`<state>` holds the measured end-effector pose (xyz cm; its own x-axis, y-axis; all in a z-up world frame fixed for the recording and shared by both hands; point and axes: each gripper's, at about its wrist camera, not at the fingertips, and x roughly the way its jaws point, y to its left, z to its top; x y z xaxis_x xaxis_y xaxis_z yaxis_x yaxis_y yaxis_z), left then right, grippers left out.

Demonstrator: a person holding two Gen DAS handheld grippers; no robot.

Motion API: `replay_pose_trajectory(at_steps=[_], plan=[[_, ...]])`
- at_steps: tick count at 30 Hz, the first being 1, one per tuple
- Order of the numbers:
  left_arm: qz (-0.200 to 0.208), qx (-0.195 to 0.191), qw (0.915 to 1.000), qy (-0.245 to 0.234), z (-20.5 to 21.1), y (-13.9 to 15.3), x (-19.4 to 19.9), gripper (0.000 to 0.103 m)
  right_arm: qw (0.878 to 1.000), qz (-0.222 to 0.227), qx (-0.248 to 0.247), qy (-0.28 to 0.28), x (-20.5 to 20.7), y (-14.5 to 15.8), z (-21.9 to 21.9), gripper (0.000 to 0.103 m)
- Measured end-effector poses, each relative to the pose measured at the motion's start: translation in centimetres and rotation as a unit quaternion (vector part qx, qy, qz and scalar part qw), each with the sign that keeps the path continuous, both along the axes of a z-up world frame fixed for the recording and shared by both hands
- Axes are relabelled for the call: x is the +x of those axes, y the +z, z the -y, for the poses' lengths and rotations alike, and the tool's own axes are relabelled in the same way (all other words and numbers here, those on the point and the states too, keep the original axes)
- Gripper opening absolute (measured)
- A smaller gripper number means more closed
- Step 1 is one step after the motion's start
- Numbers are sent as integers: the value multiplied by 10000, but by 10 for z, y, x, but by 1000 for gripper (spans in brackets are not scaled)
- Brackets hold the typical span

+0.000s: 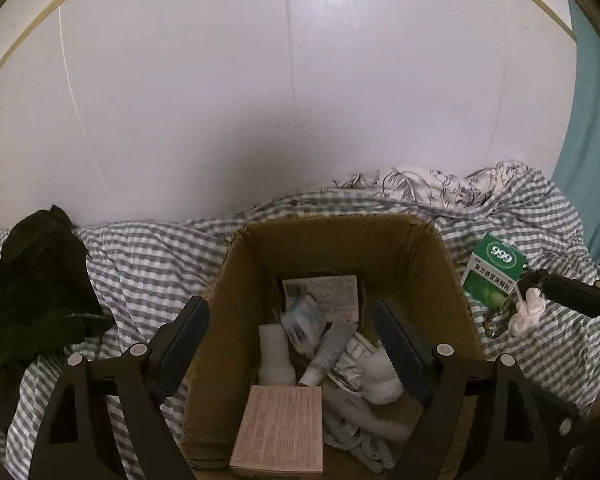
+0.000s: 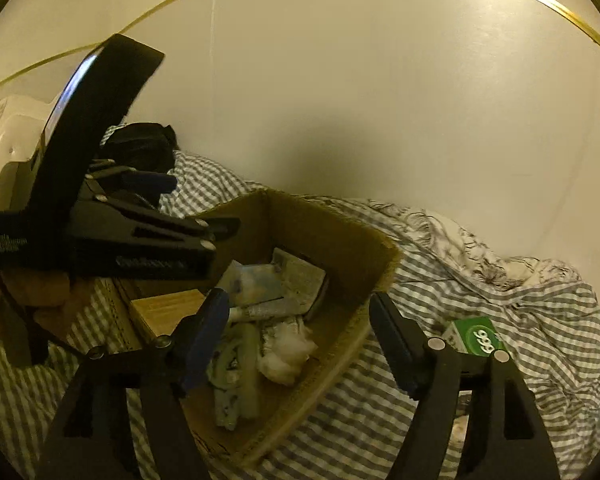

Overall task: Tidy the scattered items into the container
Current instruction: 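Open both tools to drop the tissue pack and tube into the box, then withdraw both tools from the box toward the green medicine box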

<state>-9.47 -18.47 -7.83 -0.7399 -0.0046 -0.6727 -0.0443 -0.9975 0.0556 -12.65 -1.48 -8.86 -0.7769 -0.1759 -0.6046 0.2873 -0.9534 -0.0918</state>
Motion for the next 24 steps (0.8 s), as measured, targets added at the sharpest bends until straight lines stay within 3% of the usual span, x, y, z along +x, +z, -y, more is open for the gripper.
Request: replay_pose_trajectory(at_steps=[7,13,16,20,24], plan=[[-219,194,9996,20,-7,20,11,95,9975,-255,-404,-529,12,30,-35,78],[-526,231,9982,-191,-27,49,23,101,9899,-635,-762,-1017,24,62,-72,94],[-819,194,9961,-247,-39,68,32,103,9855,-850,-687,-1295,34,75,-86,103],[-1266,431,9908,-215,-53,100,43,103,9850,-945,-390,-1389,46,96,-103,103],[-1371,591,9885,-256,-70,127,42,103,9814,-1209,-145,-1485,63,124,-120,103]])
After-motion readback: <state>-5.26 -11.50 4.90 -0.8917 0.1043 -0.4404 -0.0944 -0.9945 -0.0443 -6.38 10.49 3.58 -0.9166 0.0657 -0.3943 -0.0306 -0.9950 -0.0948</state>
